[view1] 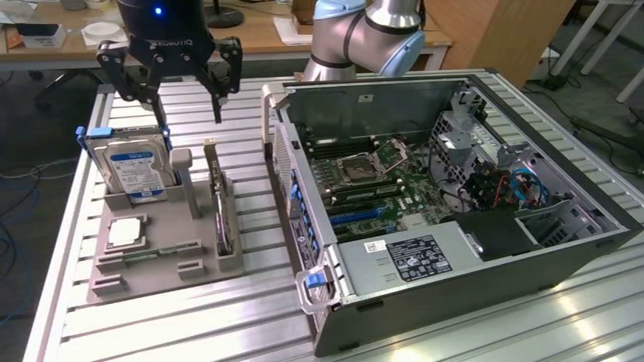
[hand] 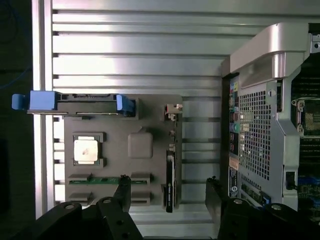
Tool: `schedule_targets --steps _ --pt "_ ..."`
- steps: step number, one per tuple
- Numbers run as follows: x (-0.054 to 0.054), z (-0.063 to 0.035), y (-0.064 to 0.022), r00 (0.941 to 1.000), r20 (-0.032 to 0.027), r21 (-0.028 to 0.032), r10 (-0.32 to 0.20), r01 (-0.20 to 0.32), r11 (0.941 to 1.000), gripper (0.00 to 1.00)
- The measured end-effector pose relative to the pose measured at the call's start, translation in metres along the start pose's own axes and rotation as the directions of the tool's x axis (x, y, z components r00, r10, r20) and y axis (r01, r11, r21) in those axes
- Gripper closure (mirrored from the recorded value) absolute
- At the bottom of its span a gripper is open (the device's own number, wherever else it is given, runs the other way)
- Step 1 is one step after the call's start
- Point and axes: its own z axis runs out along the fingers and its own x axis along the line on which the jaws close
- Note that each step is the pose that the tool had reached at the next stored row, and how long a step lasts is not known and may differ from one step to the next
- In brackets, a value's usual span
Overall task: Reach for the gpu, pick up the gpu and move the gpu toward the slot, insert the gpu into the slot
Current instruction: 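Pick up the gpu and move the gpu toward the slot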
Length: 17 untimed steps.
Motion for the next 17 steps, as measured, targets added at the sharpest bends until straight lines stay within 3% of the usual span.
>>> schedule_targets --steps 6,17 --pt "0.000 0.0088 -0.0016 1.0000 -0.0018 0.0006 0.000 0.000 1.0000 0.29" --pt "0.000 0.0184 -0.0159 1.0000 -0.0024 0.0006 0.000 0.000 1.0000 0.29"
